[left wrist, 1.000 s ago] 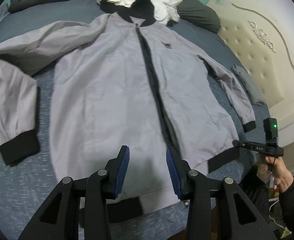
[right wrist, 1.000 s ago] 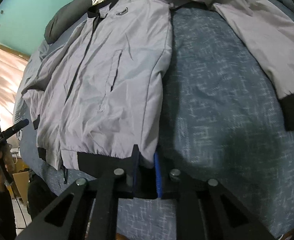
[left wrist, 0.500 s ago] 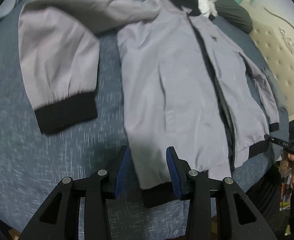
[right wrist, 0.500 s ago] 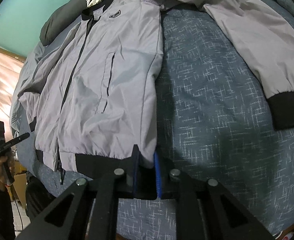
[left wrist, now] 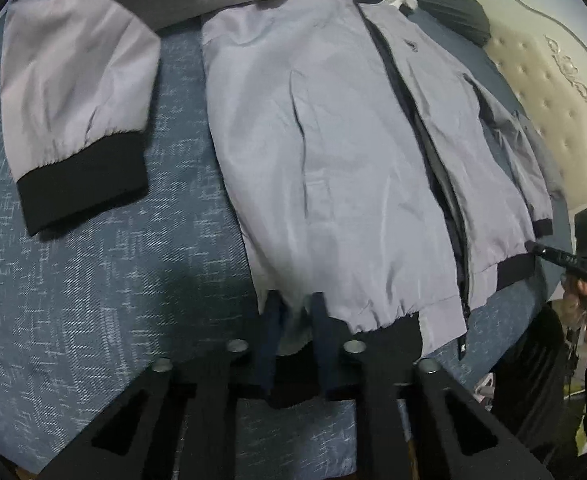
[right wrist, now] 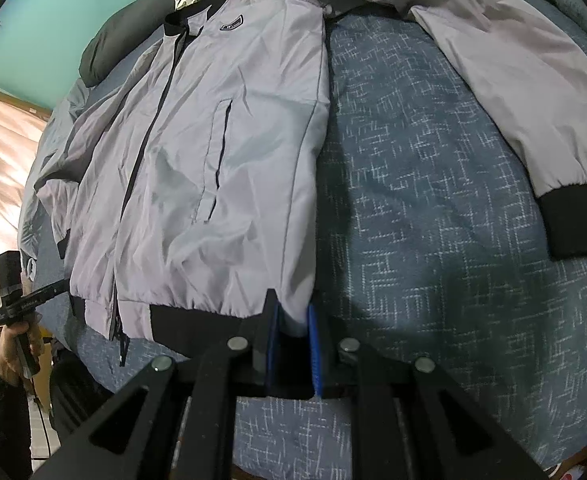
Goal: Fold clothes
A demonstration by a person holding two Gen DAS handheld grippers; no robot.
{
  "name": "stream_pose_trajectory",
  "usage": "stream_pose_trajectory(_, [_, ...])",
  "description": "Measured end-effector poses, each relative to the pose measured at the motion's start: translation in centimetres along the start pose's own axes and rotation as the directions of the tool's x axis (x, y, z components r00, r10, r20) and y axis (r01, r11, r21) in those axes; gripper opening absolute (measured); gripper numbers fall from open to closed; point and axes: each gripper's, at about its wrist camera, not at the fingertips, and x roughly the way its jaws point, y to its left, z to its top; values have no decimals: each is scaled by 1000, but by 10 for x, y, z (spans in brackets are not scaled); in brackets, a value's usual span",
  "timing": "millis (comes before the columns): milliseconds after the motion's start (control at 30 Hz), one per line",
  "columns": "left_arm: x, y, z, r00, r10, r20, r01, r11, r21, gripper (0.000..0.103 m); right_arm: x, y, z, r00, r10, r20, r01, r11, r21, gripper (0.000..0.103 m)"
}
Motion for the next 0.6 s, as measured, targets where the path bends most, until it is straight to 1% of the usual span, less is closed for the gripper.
stream_pose_trajectory(167, [2,-6,5,1000,-14,-9,14,1000,3,8,0,-3,-1,1000,8,0,-8,1000,1,13])
stream_pose_trajectory(300, [-5,-15,10,999,-35,4,35,999,9,9,0,-6,-2,1000,11,-2,-11,1000,1,13])
stream_pose_trajectory(400, [-9,-8,7,1000,-29,5,29,1000,-9,16,-5,-7,-4,1000,13,-7,-13,1000,-19,14])
stream_pose_trajectory(467, [-15,1,4,1000,-17,14,18,1000,-25,19,-12,-5,-6,1000,9,-9,-9,999,-40,18])
stream_pose_trajectory(500, [-18,4,3,1000,-12,19,13,999,-32,21,-16,-4,-6,1000,1,1,-1,999,-39,22])
stream_pose_trajectory(533, [-21,7,1,1000,-12,24,13,999,-36,23,-23,-4,-6,1000,-9,15,10,999,-31,28])
stream_pose_trajectory(600, [-28,11,-1,999,-8,38,10,999,-44,31,-35,-1,-4,999,-20,49,21,1000,-21,28])
